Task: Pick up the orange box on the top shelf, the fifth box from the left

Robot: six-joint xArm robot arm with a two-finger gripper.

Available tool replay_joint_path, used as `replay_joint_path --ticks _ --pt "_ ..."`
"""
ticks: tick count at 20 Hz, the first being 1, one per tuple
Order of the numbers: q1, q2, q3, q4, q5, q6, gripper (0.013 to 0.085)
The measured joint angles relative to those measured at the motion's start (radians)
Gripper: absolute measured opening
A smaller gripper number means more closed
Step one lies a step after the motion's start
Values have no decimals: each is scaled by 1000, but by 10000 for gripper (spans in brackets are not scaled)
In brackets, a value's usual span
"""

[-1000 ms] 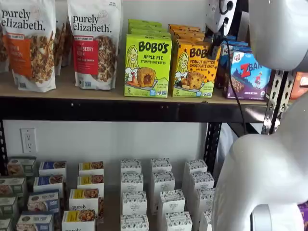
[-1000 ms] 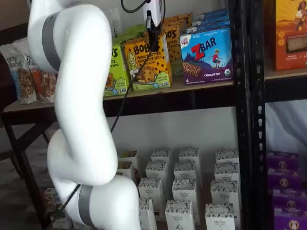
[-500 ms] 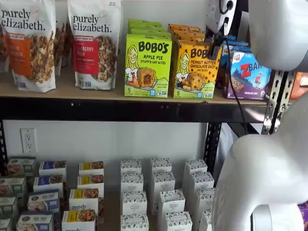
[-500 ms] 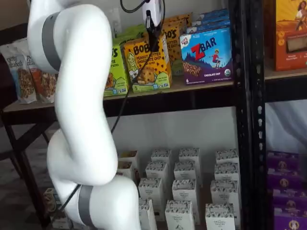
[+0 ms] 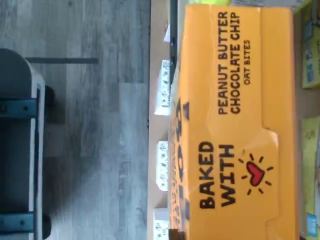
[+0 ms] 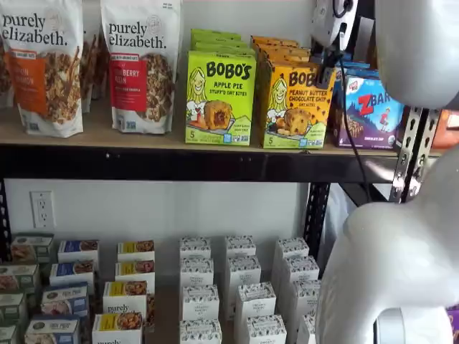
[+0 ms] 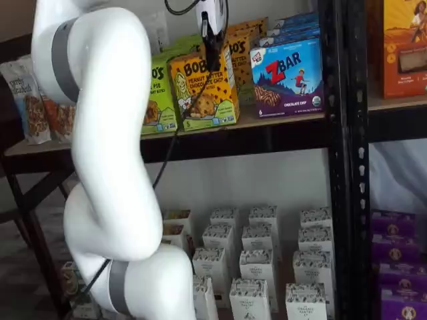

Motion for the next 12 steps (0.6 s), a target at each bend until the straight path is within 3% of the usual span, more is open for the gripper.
replay_joint_path --ticks 5,12 --pt "-9 -48 9 -11 83 -7 250" --pt "-56 -183 101 12 166 -42 250"
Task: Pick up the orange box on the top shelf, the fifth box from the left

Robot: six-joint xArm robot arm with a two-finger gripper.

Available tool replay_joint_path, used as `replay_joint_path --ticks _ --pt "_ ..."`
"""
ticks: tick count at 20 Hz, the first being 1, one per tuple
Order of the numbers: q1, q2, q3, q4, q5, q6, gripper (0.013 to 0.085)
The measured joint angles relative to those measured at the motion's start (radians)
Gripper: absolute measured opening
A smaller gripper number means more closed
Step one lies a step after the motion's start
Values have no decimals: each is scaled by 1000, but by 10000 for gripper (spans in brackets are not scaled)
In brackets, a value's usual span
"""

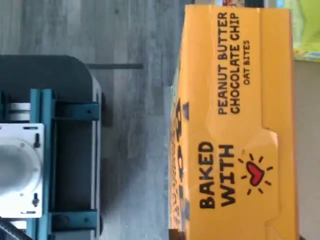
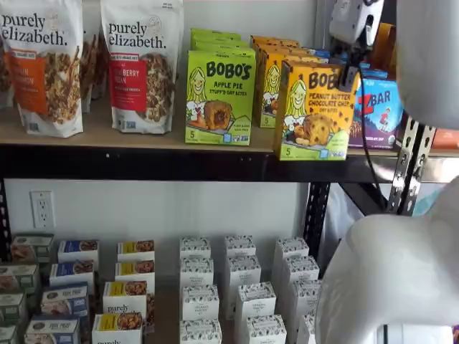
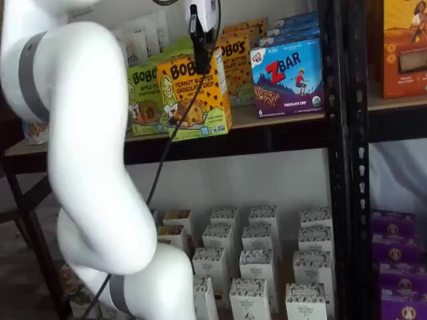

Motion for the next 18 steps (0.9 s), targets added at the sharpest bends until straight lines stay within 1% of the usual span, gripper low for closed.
replay_joint_path --ticks 5,13,18 --pt "-47 -112 97 2 35 -44 250" --pt "-135 -233 203 1 79 -130 250" --pt "-167 -283 253 -8 92 -165 250"
